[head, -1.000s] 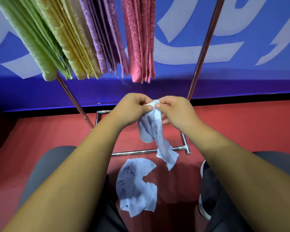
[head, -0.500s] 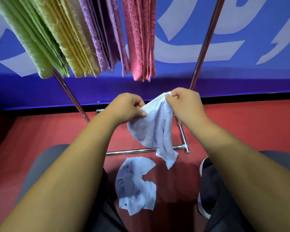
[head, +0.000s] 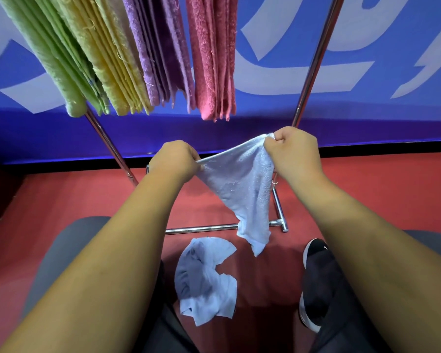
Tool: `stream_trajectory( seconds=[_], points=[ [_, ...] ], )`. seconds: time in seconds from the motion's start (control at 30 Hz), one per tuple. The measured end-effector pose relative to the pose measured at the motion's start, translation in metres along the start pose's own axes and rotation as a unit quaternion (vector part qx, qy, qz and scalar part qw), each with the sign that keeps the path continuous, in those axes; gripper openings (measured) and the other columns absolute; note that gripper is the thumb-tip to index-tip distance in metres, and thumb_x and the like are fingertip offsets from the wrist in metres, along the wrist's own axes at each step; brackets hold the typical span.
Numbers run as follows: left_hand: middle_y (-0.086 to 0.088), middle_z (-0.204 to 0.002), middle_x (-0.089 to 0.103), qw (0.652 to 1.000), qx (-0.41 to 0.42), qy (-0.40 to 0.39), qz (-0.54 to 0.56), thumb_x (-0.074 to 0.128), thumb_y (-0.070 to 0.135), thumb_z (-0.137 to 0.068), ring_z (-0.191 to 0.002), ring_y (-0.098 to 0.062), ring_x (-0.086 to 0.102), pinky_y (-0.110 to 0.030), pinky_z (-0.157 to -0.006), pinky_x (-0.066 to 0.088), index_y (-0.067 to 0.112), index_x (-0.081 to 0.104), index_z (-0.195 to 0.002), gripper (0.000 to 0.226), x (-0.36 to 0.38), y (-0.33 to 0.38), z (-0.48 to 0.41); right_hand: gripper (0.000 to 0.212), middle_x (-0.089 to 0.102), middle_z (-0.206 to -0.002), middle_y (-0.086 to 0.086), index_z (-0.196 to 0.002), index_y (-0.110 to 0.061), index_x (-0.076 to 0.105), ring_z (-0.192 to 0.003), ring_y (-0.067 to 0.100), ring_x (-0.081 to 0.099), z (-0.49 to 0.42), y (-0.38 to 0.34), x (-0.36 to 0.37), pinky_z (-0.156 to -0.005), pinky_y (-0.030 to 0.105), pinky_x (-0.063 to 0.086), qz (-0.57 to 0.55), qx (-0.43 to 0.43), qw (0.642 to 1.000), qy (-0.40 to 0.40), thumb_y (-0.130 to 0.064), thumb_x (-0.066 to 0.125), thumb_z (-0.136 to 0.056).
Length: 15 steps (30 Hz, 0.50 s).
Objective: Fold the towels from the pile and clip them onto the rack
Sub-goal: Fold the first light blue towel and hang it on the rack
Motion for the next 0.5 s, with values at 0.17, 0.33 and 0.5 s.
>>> stream_trajectory(
  seconds=[0.17,0.33,0.5],
  points=[
    [-0.003,-0.064,0.077,0.993,-0.006,0.014,0.115,0.066,0.010,-0.082,-0.066,-0.023,0.076,-0.034,-0.071,0.065,0.016,0.082,-0.071,0.020,-0.004,0.003,0.003,0.016,0.068,-0.072,-0.004,-0.082,-0.018,0.067,-0.073,0.019,0.066,0.007,-0.012,0.008,-0.070,0.035,0.055,0.013,-0.054,0.997,-0.046,-0.030,0.063,-0.092],
    [0.005,-0.102,0.081,0.965,-0.003,0.067,0.255,0.063,0.023,-0.092,-0.100,-0.017,0.074,-0.030,-0.089,0.057,0.023,0.084,-0.102,0.023,-0.012,0.010,-0.001,0.004,0.077,-0.082,-0.006,-0.097,-0.024,0.083,-0.074,0.003,0.064,0.053,-0.033,0.065,-0.077,0.035,0.058,-0.033,-0.134,0.911,-0.388,-0.024,0.079,-0.095],
    [0.012,-0.074,0.068,0.954,0.065,0.073,0.283,0.076,0.020,-0.087,-0.068,-0.009,0.061,-0.032,-0.076,0.058,0.030,0.079,-0.092,0.011,-0.011,0.020,-0.004,0.009,0.079,-0.094,0.001,-0.102,-0.027,0.083,-0.081,0.008,0.068,0.070,-0.031,0.082,-0.090,0.039,0.059,-0.007,-0.159,0.882,-0.444,-0.022,0.076,-0.099]
  ],
)
Point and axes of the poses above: each hand's wrist, its own z-axis away from the middle knuckle, its own x-axis out of the palm, y = z × x, the point moved 10 cm from there along -z, towards the middle knuckle
